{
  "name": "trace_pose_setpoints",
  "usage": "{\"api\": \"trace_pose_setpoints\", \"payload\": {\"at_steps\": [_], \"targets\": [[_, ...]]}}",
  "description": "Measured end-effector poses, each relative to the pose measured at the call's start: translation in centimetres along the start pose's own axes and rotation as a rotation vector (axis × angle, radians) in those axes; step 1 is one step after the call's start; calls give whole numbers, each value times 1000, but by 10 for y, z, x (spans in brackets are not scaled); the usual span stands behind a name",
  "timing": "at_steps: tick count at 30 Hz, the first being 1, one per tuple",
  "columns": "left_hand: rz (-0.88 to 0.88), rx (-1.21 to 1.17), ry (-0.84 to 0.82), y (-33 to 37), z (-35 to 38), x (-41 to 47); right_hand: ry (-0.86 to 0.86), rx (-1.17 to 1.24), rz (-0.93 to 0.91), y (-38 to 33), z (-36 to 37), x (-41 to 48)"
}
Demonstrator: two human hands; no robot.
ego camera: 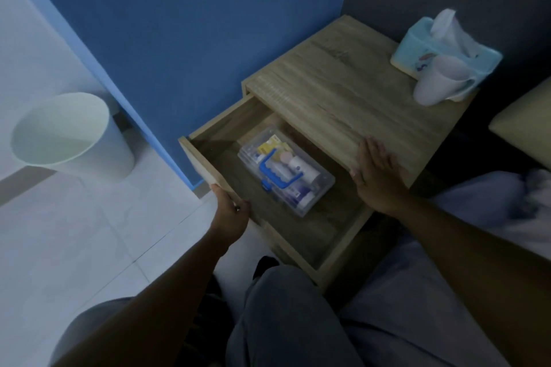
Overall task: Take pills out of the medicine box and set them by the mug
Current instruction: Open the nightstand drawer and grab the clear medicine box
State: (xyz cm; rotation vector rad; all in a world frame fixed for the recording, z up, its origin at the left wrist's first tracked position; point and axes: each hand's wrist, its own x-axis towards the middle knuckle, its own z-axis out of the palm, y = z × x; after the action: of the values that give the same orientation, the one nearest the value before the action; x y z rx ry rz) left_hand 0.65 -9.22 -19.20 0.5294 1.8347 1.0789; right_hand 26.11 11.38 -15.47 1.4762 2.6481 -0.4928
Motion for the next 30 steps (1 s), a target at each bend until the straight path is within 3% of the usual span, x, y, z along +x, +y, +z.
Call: {"api": "trace_pose_setpoints", "payload": {"at_steps": [2, 5, 8, 12, 18, 22, 26, 30], "targets": [[42, 87, 97, 10, 2, -4, 123, 97, -121, -20, 2, -18], [293, 334, 311, 32, 4, -5, 186, 137, -253, -50, 16, -46], [457, 521, 308, 57, 2, 7, 155, 301, -37, -78, 37, -55], [292, 529, -14, 84, 1, 44, 89, 628, 413, -96, 61, -38], [57, 494, -77, 97, 0, 86, 80, 833, 593, -100, 77, -17], [1, 431, -35, 96, 2, 82, 87, 937, 578, -94, 75, -10], [0, 340, 30, 96, -6, 59, -22, 1080, 572, -88, 55, -17], [11, 411, 104, 121, -24, 37, -51, 1149, 422, -98, 22, -33]]}}
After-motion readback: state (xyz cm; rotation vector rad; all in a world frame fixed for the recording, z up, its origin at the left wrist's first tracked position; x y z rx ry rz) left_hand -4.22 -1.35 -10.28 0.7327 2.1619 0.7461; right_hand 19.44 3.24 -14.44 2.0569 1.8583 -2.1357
